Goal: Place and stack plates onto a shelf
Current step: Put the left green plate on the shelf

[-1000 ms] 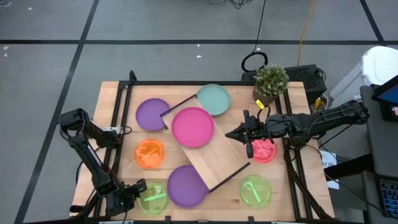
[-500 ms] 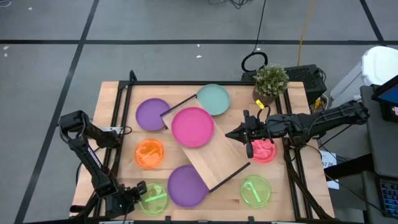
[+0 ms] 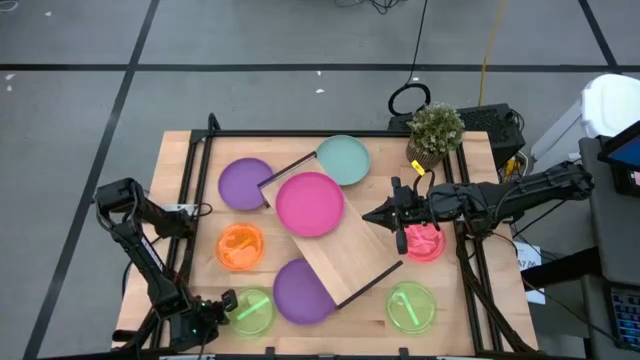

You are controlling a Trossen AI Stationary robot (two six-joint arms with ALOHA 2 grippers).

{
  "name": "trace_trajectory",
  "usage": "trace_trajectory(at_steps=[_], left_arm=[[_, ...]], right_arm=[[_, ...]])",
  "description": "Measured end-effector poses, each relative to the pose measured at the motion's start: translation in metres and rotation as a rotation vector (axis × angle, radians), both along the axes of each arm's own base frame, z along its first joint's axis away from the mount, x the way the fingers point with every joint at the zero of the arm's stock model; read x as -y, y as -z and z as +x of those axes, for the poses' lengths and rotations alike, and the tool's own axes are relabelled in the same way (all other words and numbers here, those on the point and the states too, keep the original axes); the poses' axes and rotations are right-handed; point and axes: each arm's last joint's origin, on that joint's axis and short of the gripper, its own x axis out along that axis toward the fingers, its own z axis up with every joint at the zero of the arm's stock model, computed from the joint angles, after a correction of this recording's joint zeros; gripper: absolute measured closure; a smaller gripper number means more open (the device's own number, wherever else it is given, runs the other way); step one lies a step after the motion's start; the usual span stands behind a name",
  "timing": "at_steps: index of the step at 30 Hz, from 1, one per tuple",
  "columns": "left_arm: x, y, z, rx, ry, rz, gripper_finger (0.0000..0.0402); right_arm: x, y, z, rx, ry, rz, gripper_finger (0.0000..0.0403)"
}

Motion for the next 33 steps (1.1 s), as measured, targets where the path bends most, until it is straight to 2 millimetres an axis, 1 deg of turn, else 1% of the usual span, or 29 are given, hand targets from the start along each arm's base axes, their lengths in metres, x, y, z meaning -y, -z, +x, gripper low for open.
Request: trace_trajectory(at_steps=[2,6,12,17,24,29,33], left_arm=[[0.000,-0.002,0.000,0.013,0.001,-0.001,0.0396],[-0.001,-0.013,0.001,0.058,-0.017,-0.029,0.0396],[-0.005,-0.036,-0.004,0.100,-0.002,-0.087,0.0397],[-0.009,-0.064,-0.005,0.146,-0.003,-0.018,0.0398],[-0.008,-0.109,0.005,0.144,-0.008,0.077,0.0398],[-0.006,-0.142,0.015,0.235,0.032,0.131,0.0398],[-0.009,-0.165,0.029,0.360,0.068,0.209,0.0398]], right_arm=[[0.000,0.000,0.000,0.000,-0.001,-0.003,0.0401],[0.000,0.000,0.000,-0.002,-0.001,-0.004,0.0401],[0.000,0.005,-0.001,-0.054,0.001,-0.008,0.0401],[0.000,0.004,-0.001,-0.040,0.004,0.005,0.0401],[0.000,0.004,-0.001,-0.042,0.003,0.004,0.0401],[0.000,0.004,-0.001,-0.036,-0.002,-0.007,0.0401],[0.001,-0.002,-0.004,0.005,-0.008,-0.022,0.0401]])
